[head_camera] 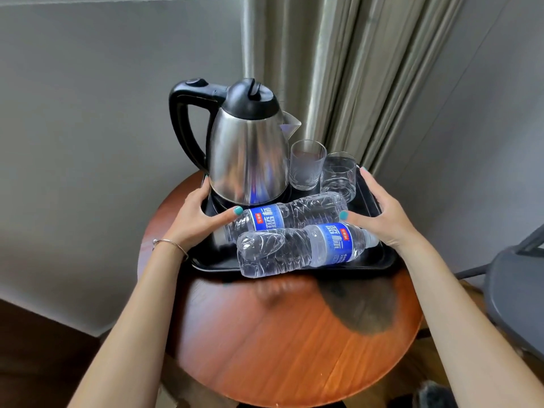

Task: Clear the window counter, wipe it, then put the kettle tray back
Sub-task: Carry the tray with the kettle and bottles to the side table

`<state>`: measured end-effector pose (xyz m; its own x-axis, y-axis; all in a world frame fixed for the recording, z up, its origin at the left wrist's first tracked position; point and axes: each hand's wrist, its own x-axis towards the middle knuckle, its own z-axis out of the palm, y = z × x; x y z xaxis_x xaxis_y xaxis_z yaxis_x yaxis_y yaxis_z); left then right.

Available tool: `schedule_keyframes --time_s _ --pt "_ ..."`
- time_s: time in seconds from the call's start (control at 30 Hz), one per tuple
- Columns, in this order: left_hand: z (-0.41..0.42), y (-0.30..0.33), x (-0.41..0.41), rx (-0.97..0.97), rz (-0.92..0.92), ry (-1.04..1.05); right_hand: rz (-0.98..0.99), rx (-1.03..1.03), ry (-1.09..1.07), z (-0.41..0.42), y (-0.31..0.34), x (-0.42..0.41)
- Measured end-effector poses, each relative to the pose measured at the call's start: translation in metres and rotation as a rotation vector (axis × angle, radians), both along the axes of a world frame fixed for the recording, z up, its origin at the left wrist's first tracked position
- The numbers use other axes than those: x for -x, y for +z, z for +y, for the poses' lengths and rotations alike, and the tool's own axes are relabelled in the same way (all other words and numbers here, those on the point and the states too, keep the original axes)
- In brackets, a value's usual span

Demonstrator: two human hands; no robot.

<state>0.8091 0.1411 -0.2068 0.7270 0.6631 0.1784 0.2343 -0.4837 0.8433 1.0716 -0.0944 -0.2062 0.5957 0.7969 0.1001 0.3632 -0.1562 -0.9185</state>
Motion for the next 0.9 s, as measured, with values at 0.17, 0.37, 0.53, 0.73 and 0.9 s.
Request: schedule_keyframes --time_s 0.17,0.37,0.53,0.73,0.9 --pt "0.000 -0.004 -0.002 -0.031 0.000 -0.002 -0.010 0.025 0.006 -0.003 0.001 -0.001" --pt "0.001 -0.005 -0.002 -0.016 0.028 0.003 -0.023 0.048 0.012 -0.001 0.000 -0.003" --pt "-0.003 -0.002 -0.004 0.004 0.032 0.017 -0.033 0.069 0.018 -0.001 -0.003 -0.007" --pt "-0.001 -0.005 -0.002 0.051 -0.008 0.036 -0.041 0.128 0.013 -0.001 -0.003 -0.009" --pt "-0.006 0.000 -0.001 0.119 0.006 0.080 -0.017 0.196 -0.009 -0.002 -0.003 -0.010"
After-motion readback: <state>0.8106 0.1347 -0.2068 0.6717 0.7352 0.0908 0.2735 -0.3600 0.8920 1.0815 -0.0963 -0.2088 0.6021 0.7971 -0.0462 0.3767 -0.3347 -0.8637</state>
